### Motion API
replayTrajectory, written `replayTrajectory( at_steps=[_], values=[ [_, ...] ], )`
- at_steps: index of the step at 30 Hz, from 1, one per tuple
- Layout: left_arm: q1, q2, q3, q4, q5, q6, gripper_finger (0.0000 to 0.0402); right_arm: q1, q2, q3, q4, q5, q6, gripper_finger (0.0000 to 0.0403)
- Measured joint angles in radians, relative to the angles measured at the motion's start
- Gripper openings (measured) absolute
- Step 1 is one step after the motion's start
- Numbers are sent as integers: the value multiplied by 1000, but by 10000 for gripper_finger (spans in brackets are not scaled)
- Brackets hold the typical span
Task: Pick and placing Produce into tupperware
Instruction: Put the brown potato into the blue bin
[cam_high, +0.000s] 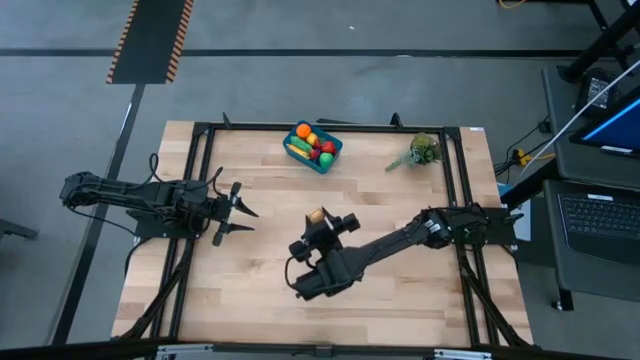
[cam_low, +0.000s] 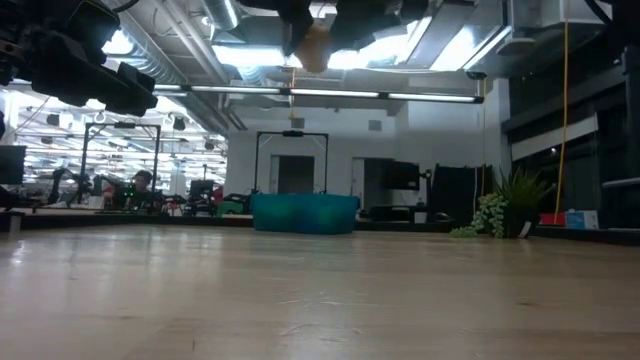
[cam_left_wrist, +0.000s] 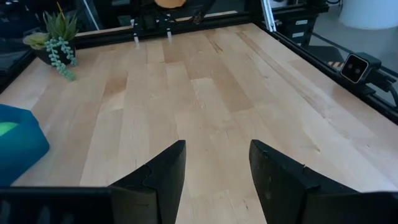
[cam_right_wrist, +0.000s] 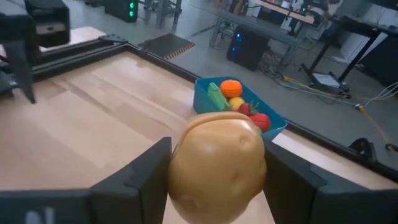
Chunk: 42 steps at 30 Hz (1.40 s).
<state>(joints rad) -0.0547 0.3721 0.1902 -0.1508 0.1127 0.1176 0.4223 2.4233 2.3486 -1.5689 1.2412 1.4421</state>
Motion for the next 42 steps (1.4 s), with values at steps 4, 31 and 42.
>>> replayTrajectory(
  at_steps=[4,31,42],
  values=[
    [0,0,0,0,0,0,170,-30,-1,0,-1,-4,-37,209],
    [0,0,0,-59,0,37,170,-322,-2,0,206,-20,-223,209],
    [0,0,0,-59,0,50,170,-456,-2,0,767,-317,-927,209]
  ],
)
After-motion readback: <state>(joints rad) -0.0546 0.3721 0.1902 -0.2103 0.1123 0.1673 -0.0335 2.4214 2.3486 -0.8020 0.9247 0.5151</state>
